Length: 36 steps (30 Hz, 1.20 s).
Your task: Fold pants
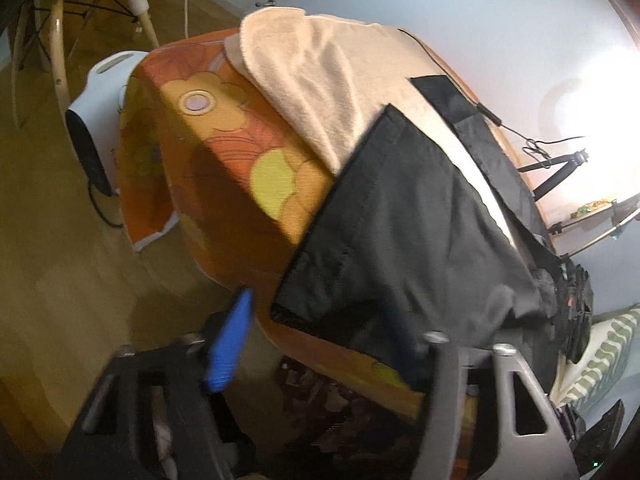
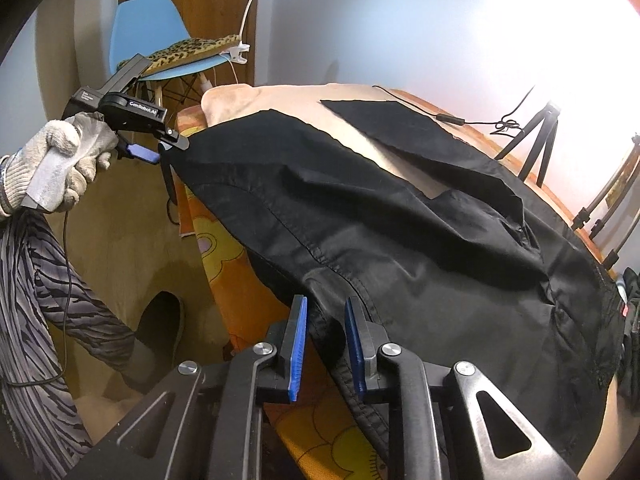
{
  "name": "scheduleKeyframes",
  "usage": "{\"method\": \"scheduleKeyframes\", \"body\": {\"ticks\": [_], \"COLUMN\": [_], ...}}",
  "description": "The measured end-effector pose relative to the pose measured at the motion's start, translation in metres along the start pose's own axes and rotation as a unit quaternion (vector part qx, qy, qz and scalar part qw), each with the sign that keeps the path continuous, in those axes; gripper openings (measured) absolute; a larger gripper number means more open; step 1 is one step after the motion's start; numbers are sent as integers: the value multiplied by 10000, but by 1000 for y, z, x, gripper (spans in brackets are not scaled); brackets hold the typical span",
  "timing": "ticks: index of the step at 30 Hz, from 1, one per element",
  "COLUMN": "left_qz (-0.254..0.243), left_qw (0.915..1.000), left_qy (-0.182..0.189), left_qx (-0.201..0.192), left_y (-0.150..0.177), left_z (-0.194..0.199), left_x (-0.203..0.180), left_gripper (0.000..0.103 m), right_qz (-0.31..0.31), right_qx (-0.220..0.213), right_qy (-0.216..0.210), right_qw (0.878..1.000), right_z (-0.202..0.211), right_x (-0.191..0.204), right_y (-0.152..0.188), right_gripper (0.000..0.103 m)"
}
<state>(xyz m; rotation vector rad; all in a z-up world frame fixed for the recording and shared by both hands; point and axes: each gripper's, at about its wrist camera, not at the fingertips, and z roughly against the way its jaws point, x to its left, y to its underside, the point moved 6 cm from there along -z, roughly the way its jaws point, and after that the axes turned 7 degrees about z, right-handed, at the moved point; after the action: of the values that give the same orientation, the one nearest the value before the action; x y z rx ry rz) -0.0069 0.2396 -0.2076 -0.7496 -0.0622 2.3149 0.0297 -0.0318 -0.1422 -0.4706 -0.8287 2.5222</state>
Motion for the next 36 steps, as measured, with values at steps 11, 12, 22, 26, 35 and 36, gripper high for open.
{"method": "scheduleKeyframes", "body": {"ticks": [11, 12, 22, 26, 35, 36], "left_qz": [-422, -499, -1079, -1255, -1165, -1185], "left_qw": [9975, 9970, 9877, 9848, 9847, 9841], "left_qy": [-22, -7, 210, 243, 391, 383], "left_qx": [-560, -600, -1108, -1176, -1240, -1263], "left_y": [-3, -4, -28, -38, -60, -61], "left_z": [21, 23, 46, 41, 25, 24], "left_x": [-17, -21, -74, -96, -122, -125], "left_gripper": [6, 5, 5, 5, 4, 4], "right_qz": [-53, -62, 10, -230, -59, 114], "right_qx": [-147, -167, -401, -455, -310, -274], "right_qy": [123, 132, 543, 434, -876, -833], "right_qw": [9998, 9998, 9977, 9978, 9957, 9961], "right_z": [8, 9, 24, 27, 20, 18], "right_x": [-2, -4, -20, -42, -11, -5], "right_y": [-3, -3, -19, -23, -7, -6], "right_gripper": [18, 17, 3, 3, 38, 39]}}
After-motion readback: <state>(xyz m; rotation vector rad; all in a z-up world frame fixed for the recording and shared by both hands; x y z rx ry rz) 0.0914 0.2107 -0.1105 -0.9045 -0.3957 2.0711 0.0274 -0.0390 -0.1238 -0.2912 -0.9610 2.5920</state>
